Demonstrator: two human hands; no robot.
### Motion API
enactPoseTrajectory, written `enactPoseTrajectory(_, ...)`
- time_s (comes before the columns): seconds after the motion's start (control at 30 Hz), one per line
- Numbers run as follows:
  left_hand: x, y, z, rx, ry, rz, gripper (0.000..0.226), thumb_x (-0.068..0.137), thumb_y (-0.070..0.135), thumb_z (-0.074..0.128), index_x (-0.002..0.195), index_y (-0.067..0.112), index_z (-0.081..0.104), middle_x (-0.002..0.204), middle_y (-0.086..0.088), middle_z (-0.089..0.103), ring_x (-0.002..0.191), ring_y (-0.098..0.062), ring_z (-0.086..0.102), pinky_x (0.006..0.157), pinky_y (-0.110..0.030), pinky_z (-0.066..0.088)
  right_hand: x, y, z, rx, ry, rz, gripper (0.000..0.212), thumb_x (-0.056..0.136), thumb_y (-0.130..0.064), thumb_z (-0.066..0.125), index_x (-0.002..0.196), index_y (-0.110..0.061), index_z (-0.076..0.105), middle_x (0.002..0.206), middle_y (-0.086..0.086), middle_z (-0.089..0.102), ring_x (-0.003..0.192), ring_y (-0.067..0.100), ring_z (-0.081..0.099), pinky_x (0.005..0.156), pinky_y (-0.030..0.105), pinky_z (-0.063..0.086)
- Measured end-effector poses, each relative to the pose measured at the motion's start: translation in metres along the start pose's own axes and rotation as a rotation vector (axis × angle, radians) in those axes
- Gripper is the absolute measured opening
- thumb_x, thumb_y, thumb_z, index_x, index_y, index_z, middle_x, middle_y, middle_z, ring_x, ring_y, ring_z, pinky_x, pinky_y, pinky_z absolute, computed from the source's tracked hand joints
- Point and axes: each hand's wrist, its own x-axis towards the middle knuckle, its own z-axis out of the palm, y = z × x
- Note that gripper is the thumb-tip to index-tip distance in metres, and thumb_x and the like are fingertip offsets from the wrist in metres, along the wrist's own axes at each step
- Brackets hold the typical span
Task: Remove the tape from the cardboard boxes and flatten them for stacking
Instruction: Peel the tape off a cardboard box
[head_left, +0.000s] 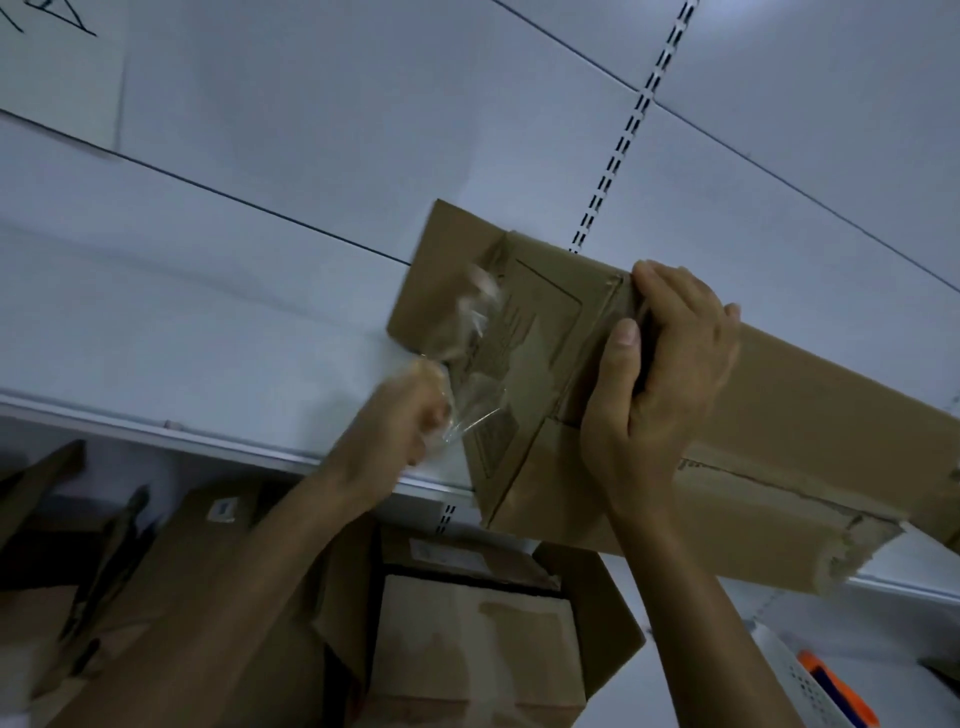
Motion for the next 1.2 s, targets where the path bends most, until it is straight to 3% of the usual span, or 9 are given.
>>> enactPoseTrajectory(0.1,0.004,-0.008,0.014,0.76,-0.026,0.159,0.033,0.073,0.065,0.044,0.078,0.033,0.038,0.07,0.011,0.051,0.059,-0.002,0.047,0.05,-0.026,0.032,-0.001,0.001,0.003,-0.016,0.012,-0.021,0.033,0.092,-0.017,0.043,0.118,-0.004,0.059,0.12,0.01,0.061,0.122,0.027,0.05,0.113,0.052,0.022)
enactPoseTrajectory(0.23,0.002,0.004,0.015,0.863,-0.07,0.004,0.072,0.06,0.092,0.021,0.085,0.027,0.039,0.076,0.006,0.052,0.066,-0.007,0.049,0.052,-0.027,0.033,-0.001,0.005,0.004,-0.033,0.016,-0.054,0.034,0.092,-0.02,0.044,0.118,-0.005,0.059,0.121,0.01,0.061,0.122,0.027,0.05,0.114,0.049,0.022)
enactPoseTrajectory(0.33,-0.025,0.008,0.013,0.679,0.042,0.05,0.077,0.062,0.095,0.015,0.072,0.025,0.046,0.063,0.005,0.054,0.061,-0.007,0.053,0.055,-0.025,0.036,0.0,0.009,0.01,-0.026,0.018,-0.045,0.034,0.092,-0.021,0.044,0.118,-0.005,0.059,0.121,0.01,0.061,0.122,0.026,0.05,0.114,0.049,0.022)
enactPoseTrajectory(0.47,-0.065,-0.009,0.016,0.378,0.082,0.216,0.034,0.087,0.051,0.038,0.066,0.025,0.046,0.056,0.004,0.045,0.049,-0.008,0.04,0.047,-0.017,0.03,0.003,0.015,0.021,0.003,0.024,-0.056,0.034,0.091,-0.017,0.049,0.118,0.001,0.06,0.124,0.017,0.058,0.123,0.032,0.048,0.113,0.052,0.023)
enactPoseTrajectory(0.63,-0.103,-0.041,0.026,-0.085,-0.156,-0.226,0.026,0.082,0.028,0.06,0.104,0.042,0.064,0.08,0.004,0.07,0.072,-0.012,0.065,0.063,-0.026,0.054,-0.019,0.016,0.011,0.12,-0.096,-0.131,0.031,0.089,-0.002,0.053,0.116,0.012,0.056,0.127,0.044,0.041,0.125,0.047,0.037,0.101,0.063,0.033)
enactPoseTrajectory(0.73,-0.118,-0.056,0.029,-0.248,-0.17,-0.385,0.033,0.075,0.026,0.071,0.106,0.035,0.067,0.094,0.0,0.072,0.088,-0.015,0.069,0.076,-0.032,0.057,-0.059,0.009,-0.023,0.099,-0.172,-0.154,0.032,0.094,-0.012,0.046,0.114,0.007,0.061,0.128,0.038,0.044,0.127,0.045,0.039,0.109,0.054,0.028)
enactPoseTrajectory(0.9,-0.126,-0.067,0.049,-0.421,-0.077,-0.555,0.033,0.055,0.026,0.075,0.088,0.024,0.074,0.092,-0.003,0.073,0.082,-0.014,0.071,0.062,-0.023,0.055,-0.113,-0.007,-0.081,-0.013,-0.27,-0.224,0.041,0.097,-0.036,0.036,0.121,-0.009,0.055,0.132,0.025,0.044,0.128,0.039,0.04,0.112,0.05,0.022)
enactPoseTrajectory(1.03,-0.13,-0.065,0.072,-0.541,-0.145,-0.67,0.035,0.07,0.025,0.064,0.097,0.003,0.065,0.099,-0.013,0.067,0.087,-0.014,0.069,0.074,-0.028,0.056,-0.108,-0.004,-0.101,-0.015,-0.287,-0.186,0.032,0.093,-0.019,0.05,0.123,-0.008,0.047,0.132,0.022,0.033,0.13,0.044,0.029,0.112,0.056,0.023)
enactPoseTrajectory(1.2,-0.132,-0.07,0.08,-0.681,-0.194,-0.803,0.037,0.072,0.031,0.06,0.101,0.014,0.074,0.104,-0.01,0.071,0.089,-0.017,0.07,0.078,-0.028,0.057,-0.13,-0.002,-0.126,-0.05,-0.13,-0.105,0.028,0.092,-0.023,0.049,0.116,-0.009,0.051,0.125,0.018,0.042,0.123,0.037,0.04,0.105,0.042,0.033)
